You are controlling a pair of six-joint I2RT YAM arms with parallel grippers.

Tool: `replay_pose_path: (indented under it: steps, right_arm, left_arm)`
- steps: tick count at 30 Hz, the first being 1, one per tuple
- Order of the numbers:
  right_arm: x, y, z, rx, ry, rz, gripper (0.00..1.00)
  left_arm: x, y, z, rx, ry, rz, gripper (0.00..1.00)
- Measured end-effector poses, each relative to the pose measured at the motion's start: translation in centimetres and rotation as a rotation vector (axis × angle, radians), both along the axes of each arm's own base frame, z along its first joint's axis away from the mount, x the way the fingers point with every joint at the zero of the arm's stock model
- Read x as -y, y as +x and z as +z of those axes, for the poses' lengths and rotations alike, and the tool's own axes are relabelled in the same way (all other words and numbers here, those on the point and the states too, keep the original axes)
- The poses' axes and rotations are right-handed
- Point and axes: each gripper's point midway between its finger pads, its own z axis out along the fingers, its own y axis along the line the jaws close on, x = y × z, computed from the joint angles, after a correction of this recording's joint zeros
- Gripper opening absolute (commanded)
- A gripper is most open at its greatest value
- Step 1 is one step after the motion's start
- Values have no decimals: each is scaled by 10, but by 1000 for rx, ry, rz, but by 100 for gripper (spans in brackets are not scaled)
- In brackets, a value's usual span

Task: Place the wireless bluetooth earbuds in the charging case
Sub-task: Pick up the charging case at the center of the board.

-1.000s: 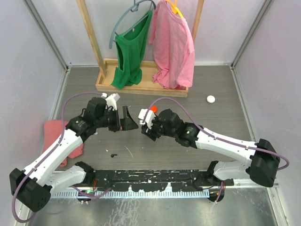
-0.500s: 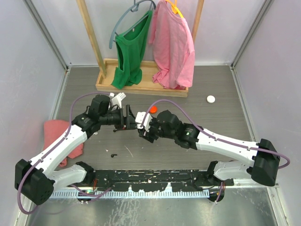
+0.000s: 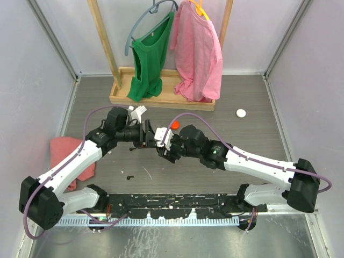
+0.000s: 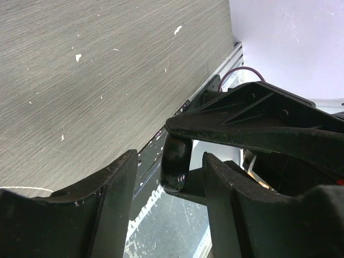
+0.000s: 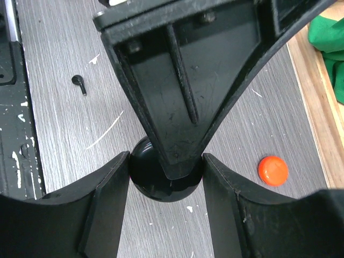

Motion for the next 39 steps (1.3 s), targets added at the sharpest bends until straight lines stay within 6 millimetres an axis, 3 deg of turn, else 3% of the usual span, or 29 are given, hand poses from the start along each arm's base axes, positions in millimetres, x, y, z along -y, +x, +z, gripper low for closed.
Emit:
replay_pose_path:
  steps: [3, 13, 18, 22, 30, 39]
  right_arm:
    - [-2, -1, 2, -1, 7, 9, 52]
    - [-4, -2, 5, -1, 18, 21, 54]
    - [-5, -2, 6, 1, 22, 21, 60]
    - [-5, -2, 7, 3, 26, 21, 73]
    - [-7, 0, 11, 3, 47, 7, 97]
    - [2, 9, 29, -59, 133, -72, 96]
  left_arm:
    - [1, 0, -1, -8, 0, -5, 43]
    - [3, -2, 2, -5, -18, -24, 35]
    - [4, -3, 3, -3, -25, -34, 20]
    - [4, -4, 3, 4, -24, -40, 11]
    - [-4, -6, 6, 76, 2, -42, 8]
    - [-23, -4, 32, 307, -1, 50, 6]
